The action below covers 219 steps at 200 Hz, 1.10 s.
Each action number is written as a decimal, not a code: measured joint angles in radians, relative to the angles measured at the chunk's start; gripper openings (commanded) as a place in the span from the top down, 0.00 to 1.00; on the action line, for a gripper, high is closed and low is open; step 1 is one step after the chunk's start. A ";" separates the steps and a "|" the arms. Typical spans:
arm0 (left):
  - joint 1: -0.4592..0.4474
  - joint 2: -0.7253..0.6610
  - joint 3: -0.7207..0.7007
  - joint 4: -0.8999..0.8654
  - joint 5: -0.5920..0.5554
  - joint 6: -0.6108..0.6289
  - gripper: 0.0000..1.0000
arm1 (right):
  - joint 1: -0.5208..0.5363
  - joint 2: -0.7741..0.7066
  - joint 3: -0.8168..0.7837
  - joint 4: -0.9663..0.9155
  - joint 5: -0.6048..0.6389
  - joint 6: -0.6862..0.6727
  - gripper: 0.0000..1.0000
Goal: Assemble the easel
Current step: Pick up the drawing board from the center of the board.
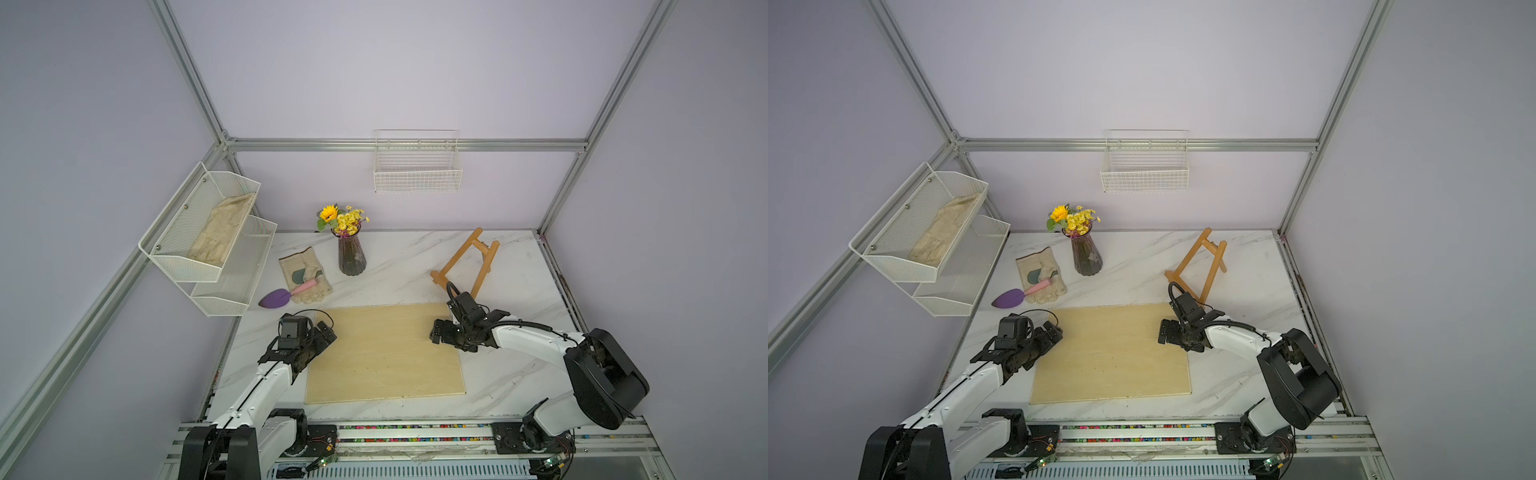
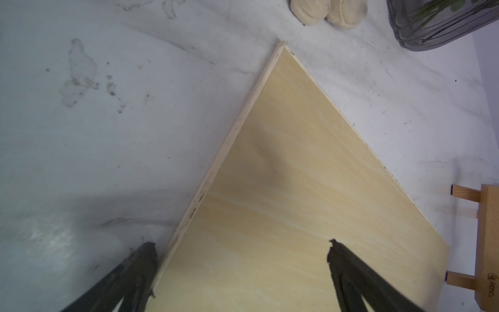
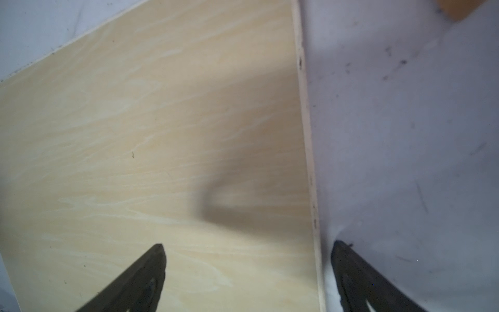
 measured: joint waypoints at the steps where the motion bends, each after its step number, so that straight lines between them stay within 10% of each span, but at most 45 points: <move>1: -0.001 0.000 0.000 0.000 0.000 0.000 0.00 | 0.000 0.000 -0.001 0.002 -0.002 0.000 0.03; 219: -0.095 -0.034 -0.038 0.066 -0.082 -0.066 0.00 | -0.217 -0.393 -0.178 0.219 -0.729 0.216 0.03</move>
